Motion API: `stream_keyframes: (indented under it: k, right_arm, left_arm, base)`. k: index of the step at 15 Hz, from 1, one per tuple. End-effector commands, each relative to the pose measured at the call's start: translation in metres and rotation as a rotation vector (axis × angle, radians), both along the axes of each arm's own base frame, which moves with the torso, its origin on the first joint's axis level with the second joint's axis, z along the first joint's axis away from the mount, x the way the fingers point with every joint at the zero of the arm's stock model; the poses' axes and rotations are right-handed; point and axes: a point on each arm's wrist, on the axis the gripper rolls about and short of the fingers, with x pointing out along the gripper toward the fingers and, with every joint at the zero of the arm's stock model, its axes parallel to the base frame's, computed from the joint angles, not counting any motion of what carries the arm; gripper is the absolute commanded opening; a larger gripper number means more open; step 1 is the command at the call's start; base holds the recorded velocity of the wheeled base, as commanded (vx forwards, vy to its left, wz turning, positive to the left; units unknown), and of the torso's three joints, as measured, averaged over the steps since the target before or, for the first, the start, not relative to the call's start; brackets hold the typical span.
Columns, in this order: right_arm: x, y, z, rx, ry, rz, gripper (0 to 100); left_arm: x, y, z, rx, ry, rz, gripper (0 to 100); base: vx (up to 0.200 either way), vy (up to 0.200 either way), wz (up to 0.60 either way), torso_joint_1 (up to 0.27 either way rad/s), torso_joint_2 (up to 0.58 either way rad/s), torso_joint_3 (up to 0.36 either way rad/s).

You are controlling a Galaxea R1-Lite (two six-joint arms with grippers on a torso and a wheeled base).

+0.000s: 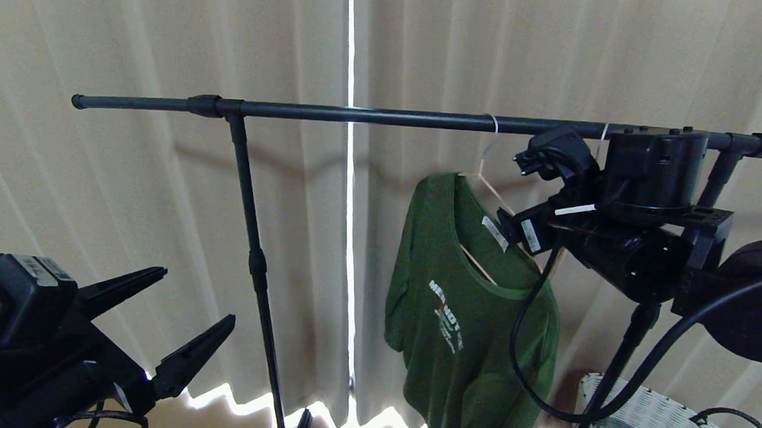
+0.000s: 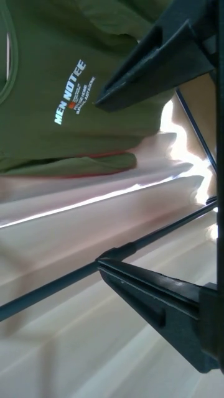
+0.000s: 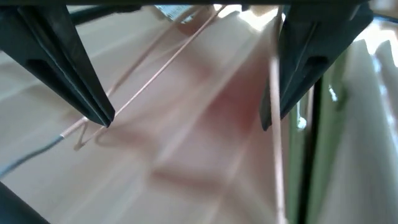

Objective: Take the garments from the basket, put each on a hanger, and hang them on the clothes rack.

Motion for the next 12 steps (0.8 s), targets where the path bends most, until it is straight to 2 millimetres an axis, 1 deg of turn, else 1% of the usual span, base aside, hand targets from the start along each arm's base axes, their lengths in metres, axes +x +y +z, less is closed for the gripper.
stream_keyframes:
  k: [1, 3, 5, 7, 9, 10, 11, 12]
  right_arm:
    - [-0.004, -0.001, 0.004, 0.013, -0.009, 0.014, 100]
    - [-0.01, 0.0, 0.006, 0.047, -0.013, 0.068, 100]
    - [-0.012, 0.0, 0.005, 0.073, -0.031, 0.103, 100]
    - [-0.015, -0.001, 0.008, 0.089, -0.058, 0.115, 100]
    - [-0.03, -0.01, 0.019, 0.107, -0.088, 0.12, 100]
    - [-0.043, -0.019, 0.023, 0.114, -0.1, 0.127, 100]
    - [-0.05, -0.024, 0.023, 0.118, -0.101, 0.139, 100]
    - [-0.066, -0.034, 0.023, 0.123, -0.103, 0.155, 100]
  left_arm:
    - [-0.001, 0.0, 0.001, -0.002, -0.004, 0.0, 100]
    - [-0.001, 0.001, 0.001, -0.003, -0.007, 0.0, 100]
    - [-0.003, 0.001, 0.001, -0.005, -0.011, 0.0, 100]
    - [-0.004, 0.001, 0.0, -0.003, -0.008, 0.0, 100]
    - [-0.004, 0.002, 0.001, -0.005, -0.013, 0.003, 100]
    - [-0.004, 0.002, 0.001, -0.004, -0.011, 0.005, 100]
    - [-0.004, 0.002, 0.001, -0.005, -0.013, 0.005, 100]
    - [-0.004, 0.002, 0.002, -0.006, -0.015, 0.006, 100]
  base:
    - [0.0, 0.0, 0.0, 0.0, 0.0, 0.0]
    - [0.0, 0.0, 0.0, 0.0, 0.0, 0.0]
    - [0.0, 0.0, 0.0, 0.0, 0.0, 0.0]
    - [0.0, 0.0, 0.0, 0.0, 0.0, 0.0]
    - [0.0, 0.0, 0.0, 0.0, 0.0, 0.0]
    - [0.0, 0.0, 0.0, 0.0, 0.0, 0.0]
    - [0.0, 0.0, 0.0, 0.0, 0.0, 0.0]
    - [0.0, 0.0, 0.0, 0.0, 0.0, 0.0]
